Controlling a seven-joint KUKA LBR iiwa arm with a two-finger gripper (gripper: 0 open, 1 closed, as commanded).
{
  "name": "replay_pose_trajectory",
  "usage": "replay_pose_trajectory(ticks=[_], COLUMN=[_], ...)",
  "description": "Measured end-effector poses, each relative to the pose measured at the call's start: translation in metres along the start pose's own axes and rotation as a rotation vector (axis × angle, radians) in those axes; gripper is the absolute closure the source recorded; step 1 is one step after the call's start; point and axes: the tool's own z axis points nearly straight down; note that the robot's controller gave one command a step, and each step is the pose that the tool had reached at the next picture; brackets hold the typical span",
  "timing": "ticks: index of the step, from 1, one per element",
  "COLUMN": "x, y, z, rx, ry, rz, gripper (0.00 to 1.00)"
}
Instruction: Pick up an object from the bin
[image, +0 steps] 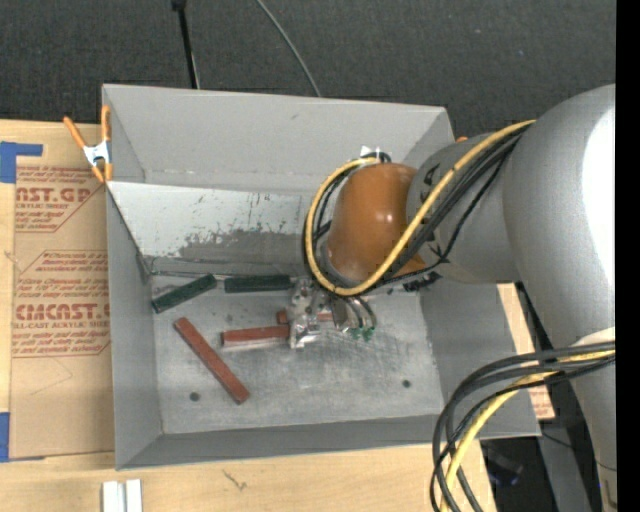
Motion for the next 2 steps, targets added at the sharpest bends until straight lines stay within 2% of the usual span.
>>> replay_pose_trajectory(ticks=[1, 2], x=[0.000, -0.015], y=[0.000, 0.009], z=[0.000, -0.178], rx=[0.000, 0.007], ry=[0.000, 0.053], rz=[0.000, 0.069], gripper=[1.00, 1.00])
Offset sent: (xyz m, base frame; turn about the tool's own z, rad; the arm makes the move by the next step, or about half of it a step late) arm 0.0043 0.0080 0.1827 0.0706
